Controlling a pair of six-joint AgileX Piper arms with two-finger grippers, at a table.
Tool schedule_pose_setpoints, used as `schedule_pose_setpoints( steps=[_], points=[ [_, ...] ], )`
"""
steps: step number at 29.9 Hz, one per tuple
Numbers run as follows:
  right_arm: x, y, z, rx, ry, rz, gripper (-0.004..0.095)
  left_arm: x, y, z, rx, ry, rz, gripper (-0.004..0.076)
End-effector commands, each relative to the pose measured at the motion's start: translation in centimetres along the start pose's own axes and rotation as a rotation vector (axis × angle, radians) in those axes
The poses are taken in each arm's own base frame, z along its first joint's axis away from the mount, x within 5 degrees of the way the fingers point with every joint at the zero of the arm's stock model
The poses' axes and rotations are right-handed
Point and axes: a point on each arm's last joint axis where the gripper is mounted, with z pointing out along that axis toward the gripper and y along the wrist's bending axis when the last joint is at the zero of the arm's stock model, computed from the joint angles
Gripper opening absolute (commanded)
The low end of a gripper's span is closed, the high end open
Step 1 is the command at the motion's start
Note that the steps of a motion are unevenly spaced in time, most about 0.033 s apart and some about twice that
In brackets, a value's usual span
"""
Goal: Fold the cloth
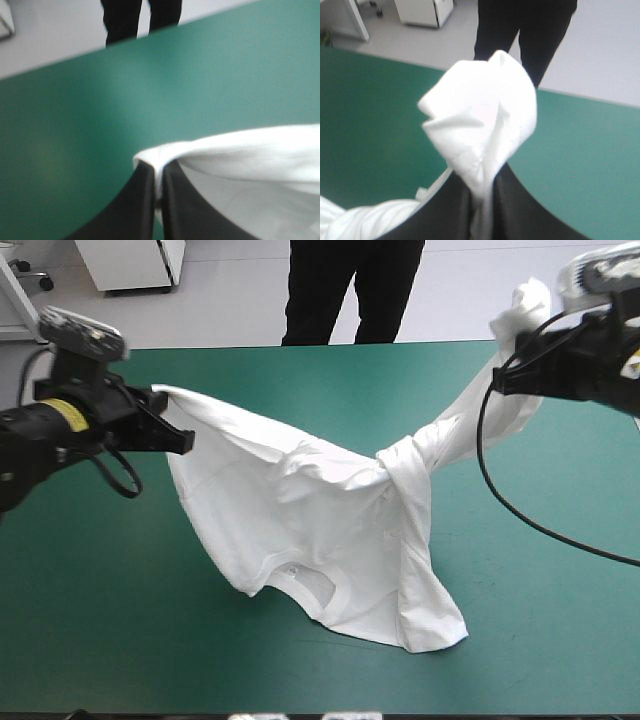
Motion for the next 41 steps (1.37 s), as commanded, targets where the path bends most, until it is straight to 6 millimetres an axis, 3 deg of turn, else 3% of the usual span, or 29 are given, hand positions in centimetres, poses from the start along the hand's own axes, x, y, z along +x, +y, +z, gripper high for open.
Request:
schedule_pose_setpoints(
  steps=[1,6,12,21,26,29,32,36,39,41],
  points=[
    [2.2,-0.7,4.0,0.020,0.012,0.023,-0.0017,2.6,-0.1,5.0,-0.054,0.057,-0.003,-0.0008],
    [5.6,-1.8,10.8,0.041,0.066,0.054,-0.0017,5.7,0.0,12.4,-0.030,0.165,-0.121,-0.0008],
    [7.2,-2.7,17.4,0.055,0.120,0.077,-0.0017,7.2,2.9,18.6,-0.052,0.221,-0.210,-0.0009],
    [11.2,-4.1,25.1,0.093,0.247,0.164,-0.0017,9.1,5.3,23.1,-0.089,0.250,-0.273,-0.0009],
    [12.7,-4.4,26.8,0.109,0.302,0.196,-0.0011,9.6,5.5,24.8,-0.095,0.232,-0.271,-0.0009],
    [13.0,-4.4,26.9,0.109,0.328,0.197,0.0092,10.0,5.5,25.4,-0.094,0.252,-0.270,0.0007],
    [12.6,-4.3,26.6,0.104,0.363,0.186,0.0295,9.9,5.5,25.4,-0.093,0.250,-0.257,0.0099],
    [10.5,-4.2,25.6,0.098,0.374,0.155,0.0531,8.4,5.4,24.4,-0.047,0.278,-0.181,0.0419],
    [8.3,-4.0,24.2,0.091,0.387,0.130,0.0567,5.7,5.8,22.7,-0.056,0.190,-0.172,0.0659],
    [7.0,-3.8,22.9,0.089,0.367,0.131,0.0567,4.1,6.0,21.2,-0.067,0.151,-0.157,0.0710]
  ],
)
